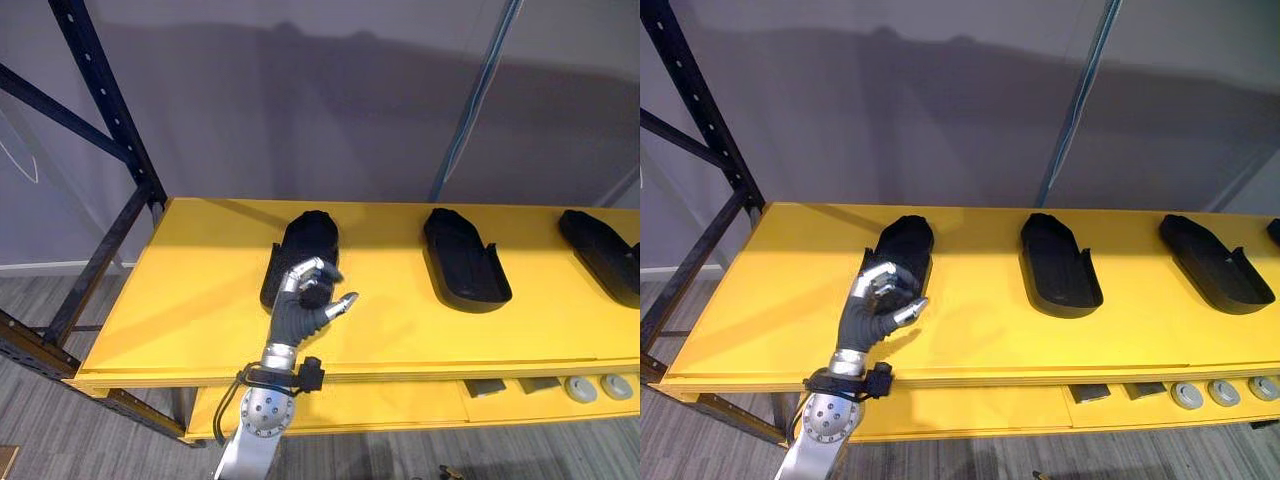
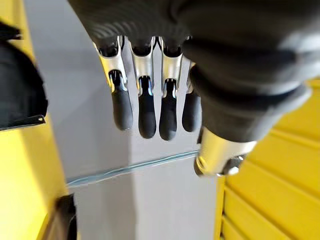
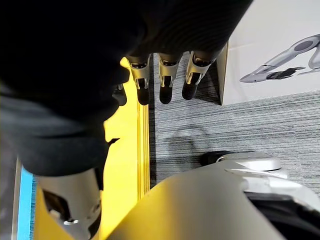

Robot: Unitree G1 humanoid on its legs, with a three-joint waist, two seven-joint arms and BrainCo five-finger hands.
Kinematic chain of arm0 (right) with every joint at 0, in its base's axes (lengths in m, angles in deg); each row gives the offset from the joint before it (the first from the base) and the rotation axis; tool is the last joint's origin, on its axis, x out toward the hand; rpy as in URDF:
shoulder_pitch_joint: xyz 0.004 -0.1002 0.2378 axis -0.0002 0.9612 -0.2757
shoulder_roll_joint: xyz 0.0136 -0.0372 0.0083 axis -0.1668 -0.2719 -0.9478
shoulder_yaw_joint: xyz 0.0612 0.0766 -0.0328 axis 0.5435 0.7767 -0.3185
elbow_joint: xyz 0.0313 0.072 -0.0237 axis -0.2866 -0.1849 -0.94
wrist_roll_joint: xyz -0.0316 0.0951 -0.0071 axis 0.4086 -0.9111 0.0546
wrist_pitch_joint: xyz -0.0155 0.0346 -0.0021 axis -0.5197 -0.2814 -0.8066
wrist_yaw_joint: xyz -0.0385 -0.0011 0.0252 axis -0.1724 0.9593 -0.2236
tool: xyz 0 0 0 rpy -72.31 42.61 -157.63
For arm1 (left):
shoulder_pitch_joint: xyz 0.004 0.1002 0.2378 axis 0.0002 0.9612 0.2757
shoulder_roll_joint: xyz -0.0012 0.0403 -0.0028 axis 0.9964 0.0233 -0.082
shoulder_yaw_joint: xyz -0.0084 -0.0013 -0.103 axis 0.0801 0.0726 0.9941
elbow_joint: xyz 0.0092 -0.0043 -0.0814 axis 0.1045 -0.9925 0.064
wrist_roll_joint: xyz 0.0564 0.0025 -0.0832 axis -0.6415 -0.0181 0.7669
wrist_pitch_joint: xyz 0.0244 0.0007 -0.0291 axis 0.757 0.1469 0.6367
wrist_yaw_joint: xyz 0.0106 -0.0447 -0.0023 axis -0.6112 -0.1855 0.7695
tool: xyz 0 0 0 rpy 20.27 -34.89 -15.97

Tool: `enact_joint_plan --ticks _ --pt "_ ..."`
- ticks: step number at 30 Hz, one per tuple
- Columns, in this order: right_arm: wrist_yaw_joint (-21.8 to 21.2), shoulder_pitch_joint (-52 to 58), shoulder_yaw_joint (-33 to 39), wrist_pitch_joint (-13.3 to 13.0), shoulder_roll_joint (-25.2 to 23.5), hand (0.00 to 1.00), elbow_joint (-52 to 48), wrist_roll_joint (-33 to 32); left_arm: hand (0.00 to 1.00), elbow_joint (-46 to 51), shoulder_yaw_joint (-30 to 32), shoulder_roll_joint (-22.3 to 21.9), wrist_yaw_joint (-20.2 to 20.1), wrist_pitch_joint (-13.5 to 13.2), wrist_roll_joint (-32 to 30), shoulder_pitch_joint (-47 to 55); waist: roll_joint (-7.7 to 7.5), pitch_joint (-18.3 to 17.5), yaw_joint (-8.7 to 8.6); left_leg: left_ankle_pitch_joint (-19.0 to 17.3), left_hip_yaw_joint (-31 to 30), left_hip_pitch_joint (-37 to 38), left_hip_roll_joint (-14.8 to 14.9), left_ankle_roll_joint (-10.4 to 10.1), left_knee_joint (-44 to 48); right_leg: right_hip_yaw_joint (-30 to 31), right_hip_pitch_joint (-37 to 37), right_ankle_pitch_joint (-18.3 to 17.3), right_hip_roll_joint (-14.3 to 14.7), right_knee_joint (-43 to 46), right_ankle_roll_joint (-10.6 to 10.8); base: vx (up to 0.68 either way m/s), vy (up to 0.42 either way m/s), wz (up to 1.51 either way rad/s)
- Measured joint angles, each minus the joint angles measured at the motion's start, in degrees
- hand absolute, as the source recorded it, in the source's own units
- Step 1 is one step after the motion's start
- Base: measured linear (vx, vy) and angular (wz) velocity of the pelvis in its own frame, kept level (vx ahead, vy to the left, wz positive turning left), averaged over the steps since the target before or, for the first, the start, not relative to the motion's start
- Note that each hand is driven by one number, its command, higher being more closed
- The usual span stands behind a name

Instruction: Walk over and take plastic housings, then place them on the shelf

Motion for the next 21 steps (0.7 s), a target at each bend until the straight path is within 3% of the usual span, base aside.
enact_joint_plan --ticks 9,16,21 --pt "0.49 0.59 -0.45 0.07 0.08 0.0 -0.06 0.01 1.0 -11.45 0.01 -0.96 -3.26 1.31 -0.03 2.08 -0.03 -0.75 0.96 0.01 0.43 -0.11 0.48 -0.03 0.23 -0.13 -0.3 0.02 -0.06 0.31 0.01 -0.01 -0.001 -0.01" --pt "0.52 1.1 -0.56 0.19 0.16 0.0 -0.16 0.01 1.0 -22.58 0.96 -0.97 -2.79 3.79 -3.1 1.81 0.27 -2.33 0.6 1.64 1.28 0.78 0.85 -0.7 -2.63 -0.05 -0.8 0.51 0.66 -0.26 -0.2 -0.04 -0.005 -0.05" --pt "0.62 0.99 -0.54 0.37 0.18 0.0 -0.1 0.01 1.0 -26.6 2.89 -1.49 -1.44 3.7 -5.15 -2.03 0.41 -2.57 0.38 2.36 1.57 1.0 0.88 -0.79 -4.18 0.04 -0.41 1.59 1.04 -2.47 -0.24 -0.01 -0.001 -0.02"
